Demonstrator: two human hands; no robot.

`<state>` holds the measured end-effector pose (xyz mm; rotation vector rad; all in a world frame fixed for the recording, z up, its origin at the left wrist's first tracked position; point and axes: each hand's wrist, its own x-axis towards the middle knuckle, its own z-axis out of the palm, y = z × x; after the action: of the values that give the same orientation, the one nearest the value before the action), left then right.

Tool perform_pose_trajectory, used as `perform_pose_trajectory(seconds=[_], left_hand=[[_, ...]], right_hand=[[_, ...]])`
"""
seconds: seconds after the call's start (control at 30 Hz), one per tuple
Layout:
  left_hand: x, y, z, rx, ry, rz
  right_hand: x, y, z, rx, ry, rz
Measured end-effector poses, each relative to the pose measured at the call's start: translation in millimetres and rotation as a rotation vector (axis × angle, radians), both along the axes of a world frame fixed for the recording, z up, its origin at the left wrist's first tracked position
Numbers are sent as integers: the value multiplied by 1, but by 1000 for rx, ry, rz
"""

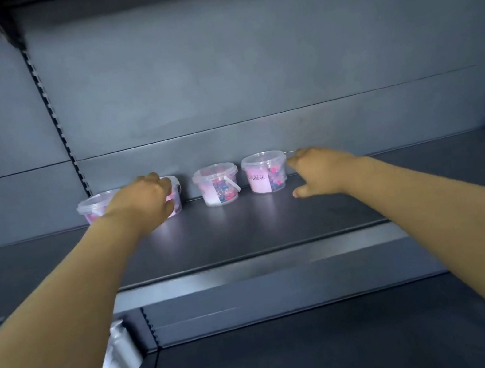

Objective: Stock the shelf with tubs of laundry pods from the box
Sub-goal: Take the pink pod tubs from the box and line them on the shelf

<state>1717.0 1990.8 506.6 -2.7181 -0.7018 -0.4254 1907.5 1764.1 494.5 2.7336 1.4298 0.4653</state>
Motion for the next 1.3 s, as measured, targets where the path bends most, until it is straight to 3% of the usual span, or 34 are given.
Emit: perform_pose_trajectory(seconds=[0.2, 0.37, 0.8, 1.03, 1.3], left_hand=[[-69, -86, -11, -16, -53, -6], [-131, -156, -59, -111, -85, -23], [-244, -222, -299, -404, 188, 24], [-265, -213, -423, -659, 403, 74], [-266, -221, -497, -1026, 461, 207]], right_hand=[[-71, -62, -1, 11, -37, 53], [-128, -112, -38, -24, 29, 81], [-226, -189, -273, -315, 450, 136], [-261, -189, -393, -454, 788, -84], [-313, -189, -488, -323, 1058, -471]])
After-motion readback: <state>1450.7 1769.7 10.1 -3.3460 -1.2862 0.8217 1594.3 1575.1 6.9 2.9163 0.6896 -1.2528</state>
